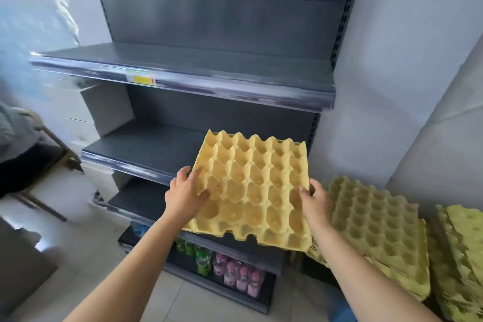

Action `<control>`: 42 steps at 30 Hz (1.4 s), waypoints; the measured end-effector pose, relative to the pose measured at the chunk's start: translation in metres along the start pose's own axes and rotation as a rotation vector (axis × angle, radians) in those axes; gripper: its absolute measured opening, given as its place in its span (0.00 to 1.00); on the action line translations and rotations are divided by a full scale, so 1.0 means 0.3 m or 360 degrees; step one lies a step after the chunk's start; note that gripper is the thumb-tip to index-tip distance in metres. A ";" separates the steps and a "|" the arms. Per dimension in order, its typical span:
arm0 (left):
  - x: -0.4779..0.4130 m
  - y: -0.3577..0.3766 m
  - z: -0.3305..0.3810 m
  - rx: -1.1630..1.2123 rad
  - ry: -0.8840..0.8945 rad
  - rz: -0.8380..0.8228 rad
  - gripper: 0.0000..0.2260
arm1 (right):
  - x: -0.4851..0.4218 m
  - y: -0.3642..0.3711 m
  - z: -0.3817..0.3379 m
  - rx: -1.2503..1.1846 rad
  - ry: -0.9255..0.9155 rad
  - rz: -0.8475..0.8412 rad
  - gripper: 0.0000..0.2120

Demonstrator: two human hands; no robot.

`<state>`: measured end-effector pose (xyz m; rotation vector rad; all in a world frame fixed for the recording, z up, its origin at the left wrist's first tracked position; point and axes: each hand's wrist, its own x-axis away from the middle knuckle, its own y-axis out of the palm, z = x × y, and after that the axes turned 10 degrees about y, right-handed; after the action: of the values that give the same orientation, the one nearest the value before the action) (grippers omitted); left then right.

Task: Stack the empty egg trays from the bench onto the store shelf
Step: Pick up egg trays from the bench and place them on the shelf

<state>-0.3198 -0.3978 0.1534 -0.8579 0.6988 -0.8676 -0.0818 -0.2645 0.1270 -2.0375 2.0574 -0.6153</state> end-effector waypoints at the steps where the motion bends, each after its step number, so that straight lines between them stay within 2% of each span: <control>1: -0.003 -0.031 -0.055 -0.0152 0.0087 0.0028 0.27 | 0.011 0.076 -0.031 -0.0005 0.0004 -0.0018 0.19; 3: -0.011 -0.073 -0.152 -0.0331 0.0381 0.0024 0.25 | 0.034 0.214 -0.088 -0.0035 0.0016 -0.0048 0.18; 6: -0.026 -0.116 -0.288 -0.0555 0.0793 -0.0272 0.25 | 0.061 0.417 -0.170 -0.0052 0.0059 -0.0066 0.17; 8: -0.039 -0.130 -0.372 -0.0666 0.0881 -0.0428 0.27 | 0.078 0.523 -0.213 -0.0073 0.0086 -0.0104 0.18; 12: -0.068 -0.173 -0.533 -0.0785 0.1010 -0.0359 0.32 | 0.086 0.709 -0.282 -0.0100 0.0159 -0.0134 0.18; 16: -0.153 -0.191 -0.695 -0.0800 0.1022 -0.0181 0.33 | 0.066 0.881 -0.341 -0.0078 0.0175 -0.0182 0.18; 23: -0.372 -0.222 -0.896 -0.0879 0.0936 -0.0052 0.25 | -0.040 1.188 -0.420 -0.0001 0.0223 -0.0188 0.20; 30: -0.605 -0.211 -1.051 -0.0932 0.0801 -0.0160 0.26 | -0.170 1.429 -0.484 0.0108 0.0318 -0.0201 0.20; 34: -0.703 -0.197 -1.128 -0.0854 0.0726 -0.0269 0.20 | -0.218 1.515 -0.496 0.0142 0.0340 -0.0232 0.20; 38: -0.795 -0.162 -1.260 -0.0820 0.0646 -0.0430 0.18 | -0.235 1.584 -0.531 0.0179 0.0453 -0.0433 0.20; 40: -0.831 -0.158 -1.324 -0.0829 0.0628 -0.0496 0.19 | -0.205 1.619 -0.534 0.0475 0.0302 -0.0543 0.23; 42: -0.868 -0.158 -1.369 -0.0824 0.0666 -0.0497 0.19 | -0.146 1.642 -0.526 0.1042 -0.0213 -0.0370 0.24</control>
<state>-0.7910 -0.3328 0.0418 -1.2866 1.2087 -1.1876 -0.5933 -0.2080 0.0594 -1.8506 1.3070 -0.9995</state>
